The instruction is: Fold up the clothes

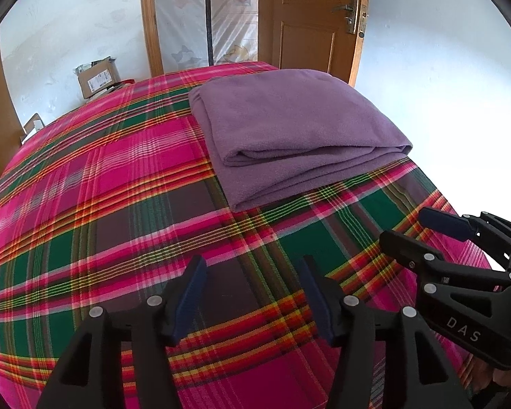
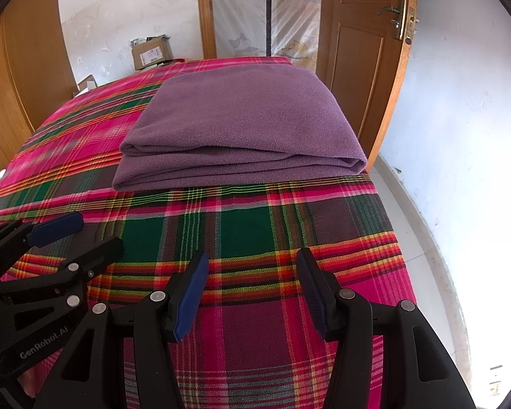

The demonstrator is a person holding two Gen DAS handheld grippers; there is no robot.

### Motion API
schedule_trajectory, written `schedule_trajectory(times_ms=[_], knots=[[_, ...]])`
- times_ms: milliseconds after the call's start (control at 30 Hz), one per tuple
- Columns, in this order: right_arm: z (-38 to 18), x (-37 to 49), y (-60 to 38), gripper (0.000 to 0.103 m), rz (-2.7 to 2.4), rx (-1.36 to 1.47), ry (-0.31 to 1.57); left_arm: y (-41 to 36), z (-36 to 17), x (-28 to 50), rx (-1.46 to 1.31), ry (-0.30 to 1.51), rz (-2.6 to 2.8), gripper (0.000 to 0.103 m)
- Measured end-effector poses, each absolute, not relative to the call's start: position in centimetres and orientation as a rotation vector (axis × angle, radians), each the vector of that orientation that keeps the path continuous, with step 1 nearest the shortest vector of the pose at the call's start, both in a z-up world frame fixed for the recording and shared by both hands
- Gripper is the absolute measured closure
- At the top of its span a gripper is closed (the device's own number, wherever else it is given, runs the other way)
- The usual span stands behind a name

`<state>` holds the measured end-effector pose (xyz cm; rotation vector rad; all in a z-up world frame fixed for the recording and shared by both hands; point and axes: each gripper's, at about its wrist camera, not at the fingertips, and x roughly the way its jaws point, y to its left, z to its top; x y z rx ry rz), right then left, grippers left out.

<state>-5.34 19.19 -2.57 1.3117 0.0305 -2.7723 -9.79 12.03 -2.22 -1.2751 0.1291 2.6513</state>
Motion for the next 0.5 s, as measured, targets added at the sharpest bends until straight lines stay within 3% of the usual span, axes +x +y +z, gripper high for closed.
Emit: schedule_trajectory(times_ms=[267,500], knots=[[-2.60,-5.32,19.18,0.047,-2.773,1.311,0.028,12.07,-2.12,-9.66,-1.274,0.126,2.648,0.045],[-2.59,-5.34,19.14,0.047,-2.773,1.312,0.030,12.19,-2.22,-9.69,-1.274,0.125,2.630,0.038]])
